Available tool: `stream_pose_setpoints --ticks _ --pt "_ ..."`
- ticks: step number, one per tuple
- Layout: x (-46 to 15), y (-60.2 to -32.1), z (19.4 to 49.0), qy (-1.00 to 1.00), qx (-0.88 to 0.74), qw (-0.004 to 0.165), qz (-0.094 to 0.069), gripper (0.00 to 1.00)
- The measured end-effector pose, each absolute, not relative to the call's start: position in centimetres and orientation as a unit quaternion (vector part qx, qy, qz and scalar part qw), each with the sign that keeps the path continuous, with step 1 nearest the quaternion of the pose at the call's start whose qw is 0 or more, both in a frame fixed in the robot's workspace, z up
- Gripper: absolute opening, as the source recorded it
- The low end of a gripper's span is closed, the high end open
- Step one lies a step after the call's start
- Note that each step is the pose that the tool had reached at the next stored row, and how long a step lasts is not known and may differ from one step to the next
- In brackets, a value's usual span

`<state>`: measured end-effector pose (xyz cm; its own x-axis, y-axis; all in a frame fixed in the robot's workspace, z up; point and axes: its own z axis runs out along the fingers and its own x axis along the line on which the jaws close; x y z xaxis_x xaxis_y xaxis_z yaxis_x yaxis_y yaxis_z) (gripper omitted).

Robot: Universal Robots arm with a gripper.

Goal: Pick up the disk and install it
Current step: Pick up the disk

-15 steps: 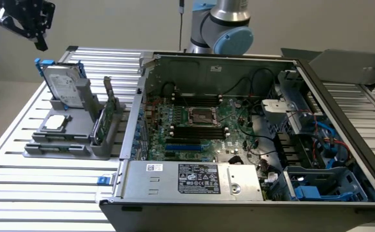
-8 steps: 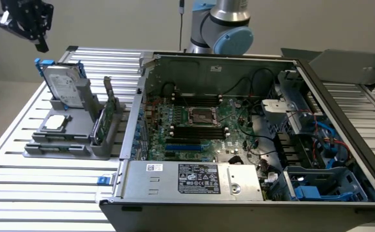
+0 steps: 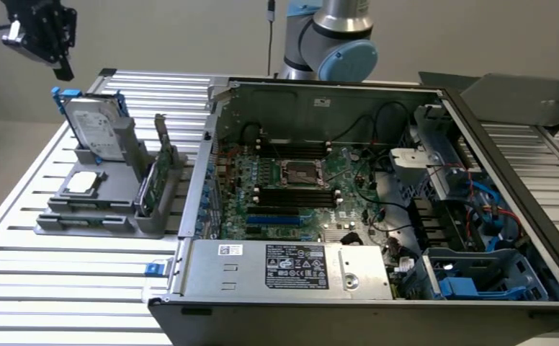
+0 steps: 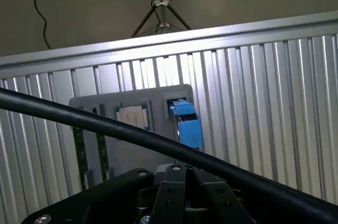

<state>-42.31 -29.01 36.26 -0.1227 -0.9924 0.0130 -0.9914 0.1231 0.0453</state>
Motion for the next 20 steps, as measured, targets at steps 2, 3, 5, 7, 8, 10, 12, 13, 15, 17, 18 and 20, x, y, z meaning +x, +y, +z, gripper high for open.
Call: stream_pose_setpoints --ticks 2,3,5,7,8,10,12,13,15,17,18,20 --pt "-42.3 -29.0 36.2 -0.741 0.672 0.02 -0.013 0.11" --pt "-42.3 -29.0 36.1 -0.737 0.676 0.02 -0.013 0.11" --pt "-42.4 -28.9 36.1 -0.73 0.683 0.02 -0.013 0.11" --pt "-42.4 -28.9 36.1 -0.726 0.687 0.02 -0.012 0.12" --pt "-42.4 -28.8 36.0 -0.724 0.689 0.02 -0.012 0.12" --pt "-42.5 -28.6 36.0 -0.722 0.692 0.02 -0.013 0.24" --pt "-42.6 -28.5 36.0 -0.72 0.693 0.019 -0.013 0.3" --pt "-42.7 -28.4 36.0 -0.719 0.694 0.019 -0.013 0.36" --pt "-42.9 -28.4 35.8 -0.717 0.696 0.019 -0.013 0.42" --pt "-43.0 -28.4 35.6 -0.715 0.699 0.019 -0.013 0.48" --pt "-43.1 -28.4 35.4 -0.714 0.7 0.019 -0.013 0.54" --pt "-43.1 -28.4 35.0 -0.711 0.703 0.019 -0.013 0.54"
